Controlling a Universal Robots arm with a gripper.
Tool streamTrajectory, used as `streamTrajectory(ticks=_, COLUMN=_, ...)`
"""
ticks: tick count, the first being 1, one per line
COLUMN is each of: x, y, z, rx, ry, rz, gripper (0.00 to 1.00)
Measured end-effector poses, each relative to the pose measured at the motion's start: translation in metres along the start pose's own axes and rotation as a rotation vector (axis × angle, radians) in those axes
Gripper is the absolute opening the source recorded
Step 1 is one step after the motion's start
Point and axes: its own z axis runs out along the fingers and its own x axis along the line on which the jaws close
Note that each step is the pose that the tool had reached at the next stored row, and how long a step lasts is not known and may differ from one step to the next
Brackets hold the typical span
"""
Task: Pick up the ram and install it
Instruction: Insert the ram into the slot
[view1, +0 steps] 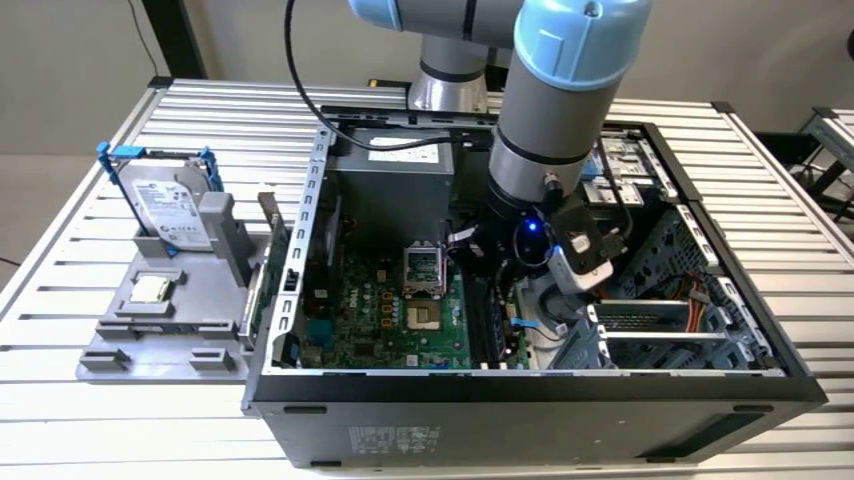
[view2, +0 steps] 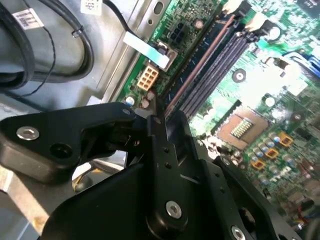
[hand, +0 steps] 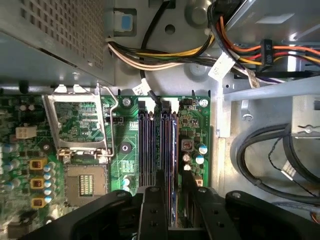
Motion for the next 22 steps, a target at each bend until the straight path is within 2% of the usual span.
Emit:
streamTrajectory(ticks=5, x=-0.0006, y=0.0004, z=-0.0224, rx=0.0001, ry=0.0037, rz=0.0, gripper=1.0)
streamTrajectory(ticks=6, x=-0.0007, y=0.0003, z=-0.0244, rx=0.0004, ry=0.0048, rz=0.0, gripper=1.0)
streamTrajectory(ticks=9, x=-0.0007, y=0.0003, z=-0.0244, rx=0.0, ry=0.0048, rz=0.0, gripper=1.0)
streamTrajectory(ticks=10, x=-0.0007, y=0.0003, z=-0.0244, rx=0.0, ry=0.0048, rz=0.0, gripper=0.0)
streamTrajectory(ticks=22, x=-0.0006, y=0.0, z=-0.0244, rx=0.0001, ry=0.0048, rz=0.0, gripper=0.0)
